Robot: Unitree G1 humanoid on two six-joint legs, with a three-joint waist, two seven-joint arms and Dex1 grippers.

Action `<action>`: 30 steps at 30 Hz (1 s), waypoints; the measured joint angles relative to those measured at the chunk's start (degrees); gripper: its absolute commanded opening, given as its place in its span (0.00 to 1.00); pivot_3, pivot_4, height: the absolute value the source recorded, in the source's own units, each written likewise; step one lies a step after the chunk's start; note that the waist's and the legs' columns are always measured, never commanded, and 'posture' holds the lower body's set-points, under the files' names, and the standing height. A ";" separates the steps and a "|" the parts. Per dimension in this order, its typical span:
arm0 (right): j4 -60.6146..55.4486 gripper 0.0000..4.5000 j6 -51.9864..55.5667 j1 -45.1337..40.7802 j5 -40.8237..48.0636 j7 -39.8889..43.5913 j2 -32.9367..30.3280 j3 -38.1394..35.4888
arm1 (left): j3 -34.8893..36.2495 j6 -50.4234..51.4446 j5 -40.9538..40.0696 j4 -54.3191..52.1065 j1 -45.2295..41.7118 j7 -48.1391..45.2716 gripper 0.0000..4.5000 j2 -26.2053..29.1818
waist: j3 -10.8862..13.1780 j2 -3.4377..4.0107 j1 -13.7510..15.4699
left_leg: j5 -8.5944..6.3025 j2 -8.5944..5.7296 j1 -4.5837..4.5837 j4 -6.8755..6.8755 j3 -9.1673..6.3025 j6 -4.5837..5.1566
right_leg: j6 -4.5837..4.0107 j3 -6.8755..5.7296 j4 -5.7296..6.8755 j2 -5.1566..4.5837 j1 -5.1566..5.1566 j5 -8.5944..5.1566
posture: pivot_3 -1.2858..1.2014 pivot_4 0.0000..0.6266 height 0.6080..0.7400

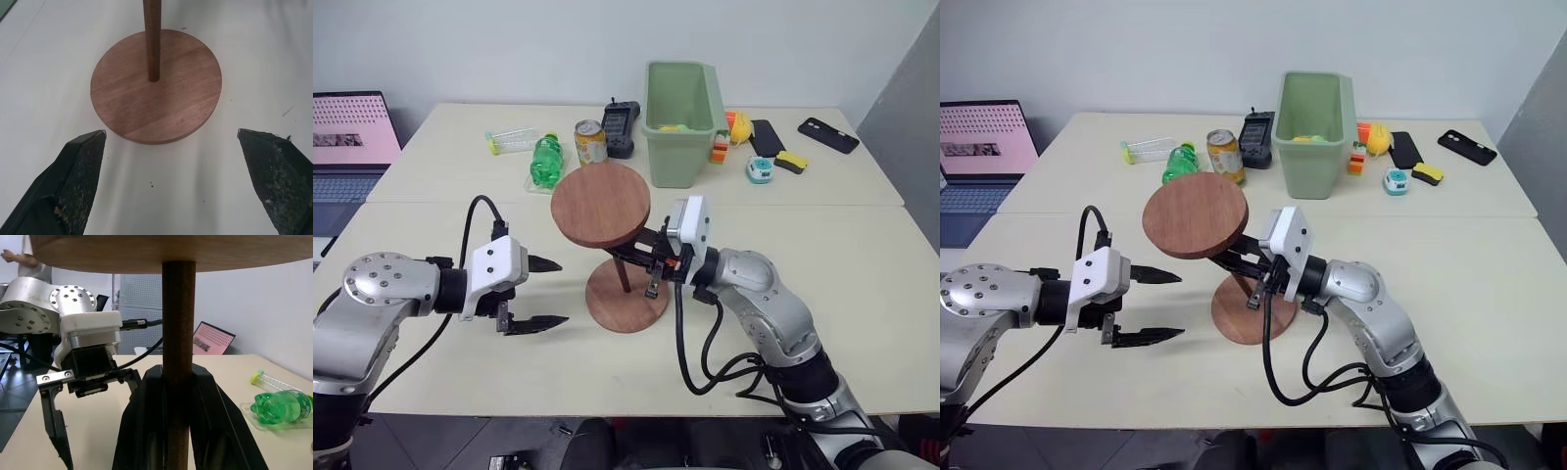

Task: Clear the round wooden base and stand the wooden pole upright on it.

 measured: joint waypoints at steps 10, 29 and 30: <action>4.16 0.05 0.99 -1.65 -1.12 -2.65 0.94 0.49 | -0.04 0.00 0.02 0.30 -0.07 0.14 1.00 -0.06 | -0.25 0.09 0.57 | -0.03 -0.06 1.79 -0.62 -0.02 0.03 | 0.00 -0.04 -0.69 0.12 1.81 -0.03 | 0.52 0.24 1.00; 4.47 0.05 -2.22 1.61 -1.80 -2.03 -2.16 0.38 | -0.03 0.27 -0.23 0.30 0.35 1.14 1.00 -0.43 | -1.60 0.56 1.65 | -0.06 -0.09 2.86 -1.04 -0.24 0.06 | -0.02 -0.11 -1.75 0.08 2.99 -0.06 | 0.52 0.24 1.00; 4.47 0.05 -1.98 1.51 -1.79 -2.38 -2.10 0.36 | -0.04 0.29 -0.25 0.30 0.34 1.14 1.00 -0.49 | -1.61 0.56 1.66 | -0.06 -0.09 2.86 -1.04 -0.28 0.06 | -0.02 -0.09 -1.76 0.08 3.00 -0.05 | 0.52 0.24 1.00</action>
